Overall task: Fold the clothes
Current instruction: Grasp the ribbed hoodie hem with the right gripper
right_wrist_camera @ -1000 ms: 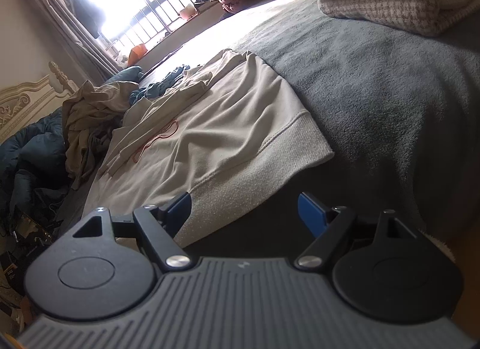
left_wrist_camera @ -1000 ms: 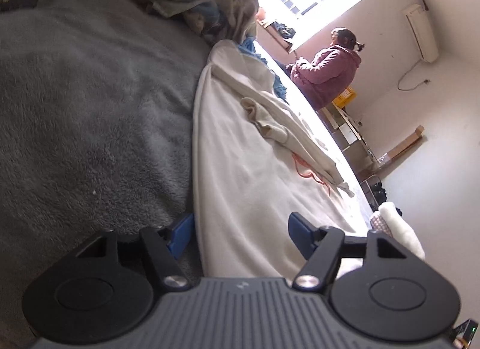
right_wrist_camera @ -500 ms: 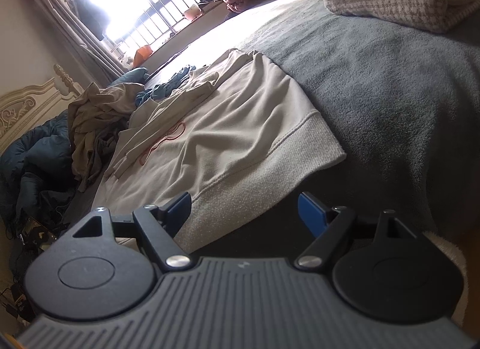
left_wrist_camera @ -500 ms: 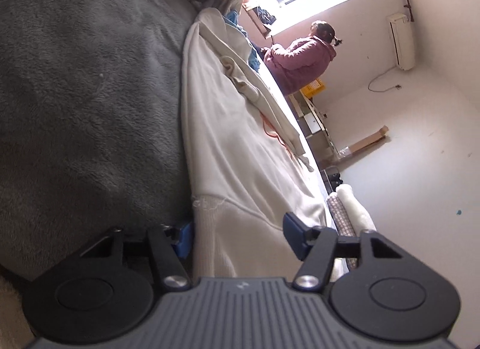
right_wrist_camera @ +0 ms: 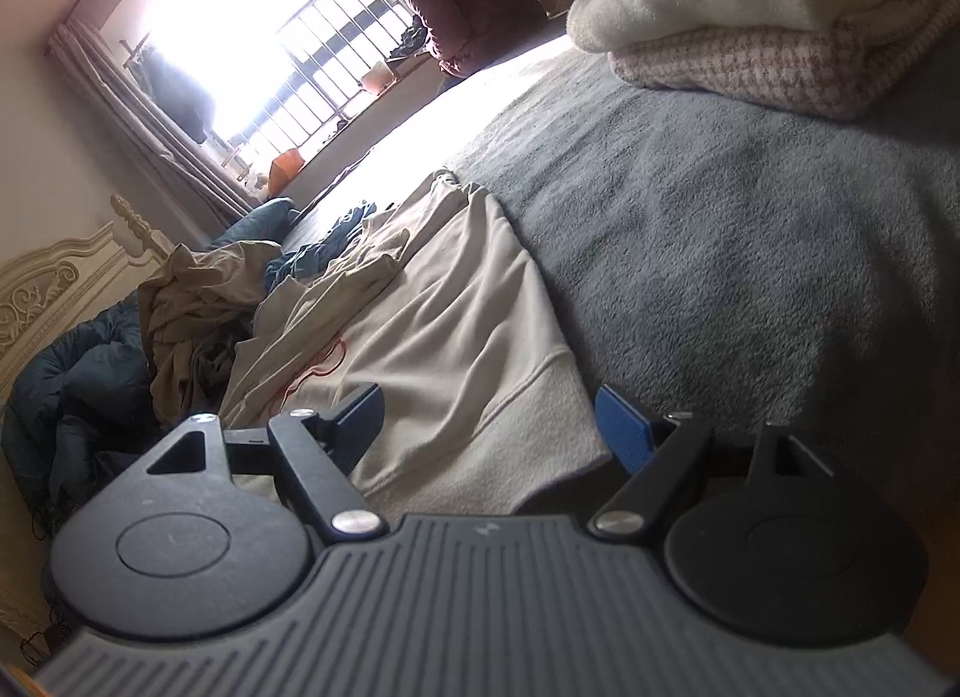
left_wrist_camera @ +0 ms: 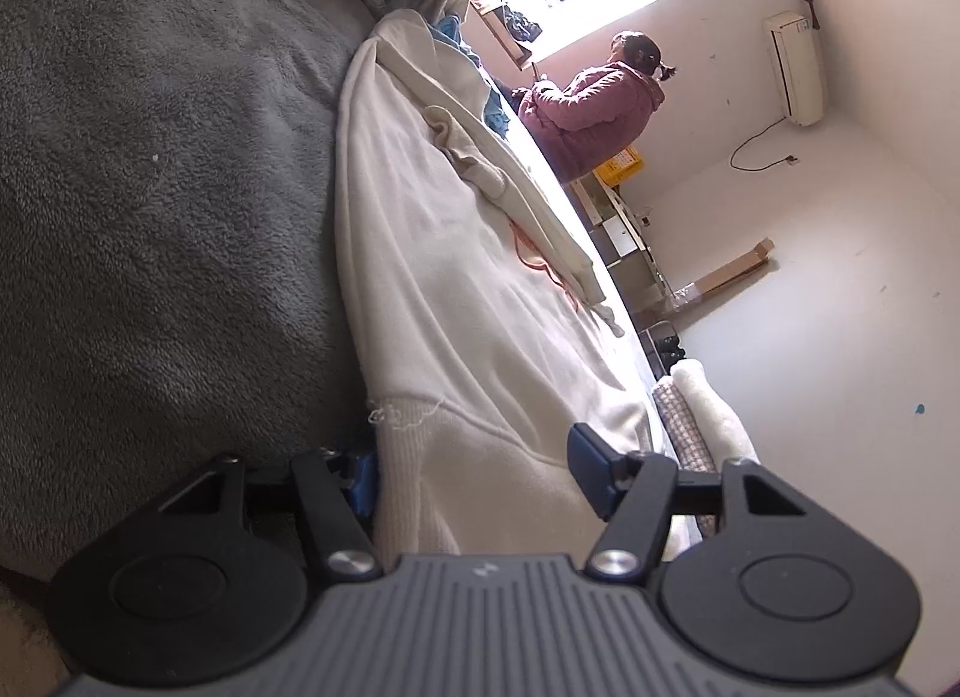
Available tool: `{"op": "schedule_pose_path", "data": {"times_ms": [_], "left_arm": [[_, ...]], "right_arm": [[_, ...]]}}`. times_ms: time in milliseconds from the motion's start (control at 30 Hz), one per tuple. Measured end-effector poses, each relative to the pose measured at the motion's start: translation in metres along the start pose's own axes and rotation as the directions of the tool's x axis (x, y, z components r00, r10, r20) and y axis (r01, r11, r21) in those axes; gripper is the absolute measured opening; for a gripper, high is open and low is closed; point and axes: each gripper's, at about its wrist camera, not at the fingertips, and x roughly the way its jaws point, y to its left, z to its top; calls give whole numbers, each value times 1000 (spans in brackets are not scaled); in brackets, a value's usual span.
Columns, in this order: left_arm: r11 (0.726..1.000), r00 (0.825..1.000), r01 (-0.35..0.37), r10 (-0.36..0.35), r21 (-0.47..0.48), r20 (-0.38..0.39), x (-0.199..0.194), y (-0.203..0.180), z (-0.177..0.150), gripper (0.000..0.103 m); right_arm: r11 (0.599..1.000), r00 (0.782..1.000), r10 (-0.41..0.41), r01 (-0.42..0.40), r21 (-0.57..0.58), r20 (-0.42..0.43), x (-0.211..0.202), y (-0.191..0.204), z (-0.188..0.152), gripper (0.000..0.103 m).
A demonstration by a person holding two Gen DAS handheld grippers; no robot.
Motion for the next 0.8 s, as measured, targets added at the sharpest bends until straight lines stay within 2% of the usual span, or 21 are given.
{"op": "schedule_pose_path", "data": {"times_ms": [267,400,533,600,700,733,800], "left_arm": [[999,999,-44,44,-15,-1,3,-5,2,59],[998,998,-61,61,-16,2,2,-7,2,55],[998,998,-61,61,-9,2,2,-6,1,53],[998,998,-56,56,-7,2,0,-4,-1,53],[999,999,-51,52,4,-11,-2,-4,-2,53],[998,998,-55,55,10,-16,-2,-4,-2,53],[997,997,-67,67,24,-26,-3,-7,-2,52]], "right_arm": [[992,989,86,-73,107,-121,59,-34,34,67],[988,977,114,-92,123,-182,72,-39,28,59],[969,940,216,-174,175,-263,63,-39,7,53],[968,936,227,-186,169,-270,60,-37,2,50],[963,935,239,-194,188,-262,66,-39,6,36],[960,934,245,-196,201,-259,71,-40,9,35],[956,933,249,-194,222,-261,81,-43,12,22]]}}
